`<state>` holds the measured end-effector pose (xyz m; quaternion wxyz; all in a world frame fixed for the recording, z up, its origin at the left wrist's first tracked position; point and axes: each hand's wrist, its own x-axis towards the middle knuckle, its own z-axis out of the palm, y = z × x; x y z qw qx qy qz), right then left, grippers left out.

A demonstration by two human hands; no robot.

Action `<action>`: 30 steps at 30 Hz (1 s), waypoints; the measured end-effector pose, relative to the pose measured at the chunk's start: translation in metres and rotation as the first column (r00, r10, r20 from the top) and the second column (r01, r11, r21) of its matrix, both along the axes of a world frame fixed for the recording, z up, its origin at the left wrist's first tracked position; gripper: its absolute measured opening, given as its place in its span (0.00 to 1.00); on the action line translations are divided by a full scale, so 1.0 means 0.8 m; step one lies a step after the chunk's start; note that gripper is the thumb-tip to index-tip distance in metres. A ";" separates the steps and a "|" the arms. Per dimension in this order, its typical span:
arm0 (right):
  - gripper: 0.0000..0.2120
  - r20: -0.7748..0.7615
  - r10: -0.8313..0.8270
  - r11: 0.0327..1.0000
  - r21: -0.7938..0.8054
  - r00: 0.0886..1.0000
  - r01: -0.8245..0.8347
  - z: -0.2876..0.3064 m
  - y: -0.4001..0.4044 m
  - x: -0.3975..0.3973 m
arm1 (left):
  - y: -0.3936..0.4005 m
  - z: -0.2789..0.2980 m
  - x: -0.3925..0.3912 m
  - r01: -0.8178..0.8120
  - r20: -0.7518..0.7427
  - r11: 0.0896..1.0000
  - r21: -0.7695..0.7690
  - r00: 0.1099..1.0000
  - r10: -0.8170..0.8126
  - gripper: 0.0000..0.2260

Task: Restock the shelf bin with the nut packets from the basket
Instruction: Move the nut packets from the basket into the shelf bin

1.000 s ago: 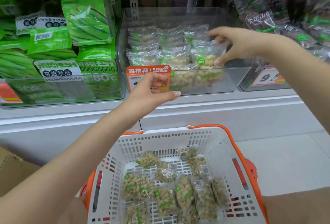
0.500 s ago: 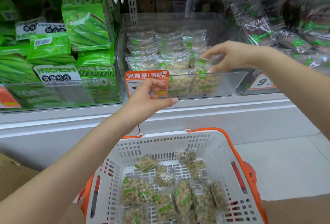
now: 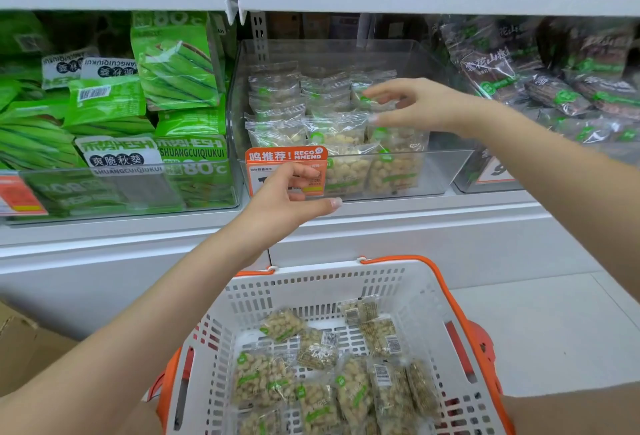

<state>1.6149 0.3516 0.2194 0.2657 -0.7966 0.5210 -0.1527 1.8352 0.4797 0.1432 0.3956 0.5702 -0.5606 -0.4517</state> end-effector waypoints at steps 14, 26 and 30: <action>0.09 -0.063 -0.249 0.965 -0.098 0.967 0.242 -0.049 -0.021 0.016 | -0.004 -0.007 0.005 0.001 -0.037 1.000 0.011 0.999 -0.001 0.19; 0.05 0.042 -0.256 0.923 -0.287 0.966 0.257 -0.042 -0.012 0.017 | -0.001 -0.007 0.002 0.002 -0.037 1.000 0.012 0.999 -0.002 0.19; 0.07 -0.043 -0.186 0.943 -0.290 0.982 0.166 -0.038 -0.009 0.040 | -0.001 -0.008 0.001 0.003 -0.034 1.000 0.017 0.999 -0.002 0.19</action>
